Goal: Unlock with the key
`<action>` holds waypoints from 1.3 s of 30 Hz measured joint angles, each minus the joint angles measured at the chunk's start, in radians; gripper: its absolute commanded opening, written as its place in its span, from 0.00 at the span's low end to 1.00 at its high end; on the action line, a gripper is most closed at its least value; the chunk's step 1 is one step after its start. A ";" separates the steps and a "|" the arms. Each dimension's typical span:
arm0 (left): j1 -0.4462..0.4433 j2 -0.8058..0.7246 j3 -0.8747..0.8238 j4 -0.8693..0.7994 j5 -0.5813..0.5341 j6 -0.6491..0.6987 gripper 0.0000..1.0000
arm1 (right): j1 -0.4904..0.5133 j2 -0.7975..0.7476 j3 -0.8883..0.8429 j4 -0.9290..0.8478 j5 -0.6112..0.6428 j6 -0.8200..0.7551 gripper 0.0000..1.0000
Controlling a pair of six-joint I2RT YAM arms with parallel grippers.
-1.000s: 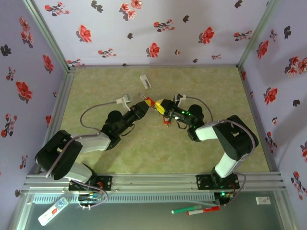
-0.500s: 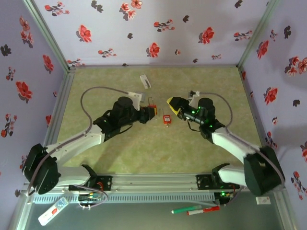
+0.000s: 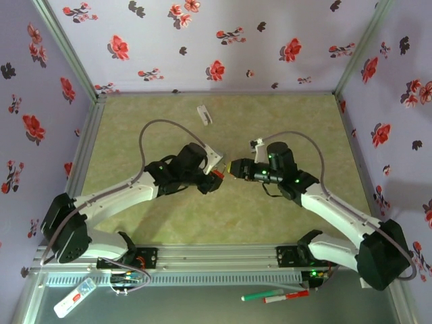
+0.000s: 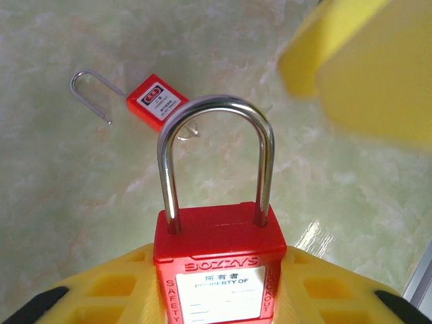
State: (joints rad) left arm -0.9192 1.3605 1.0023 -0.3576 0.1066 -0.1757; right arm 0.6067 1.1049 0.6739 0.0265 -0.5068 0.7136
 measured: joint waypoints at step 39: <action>-0.084 0.130 -0.039 -0.034 -0.104 -0.063 0.00 | -0.108 0.073 -0.007 -0.071 0.128 0.073 0.75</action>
State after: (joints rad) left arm -1.0031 1.4902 0.9634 -0.3920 0.0025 -0.2386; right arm 0.4992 1.1778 0.6670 -0.0444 -0.3790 0.7868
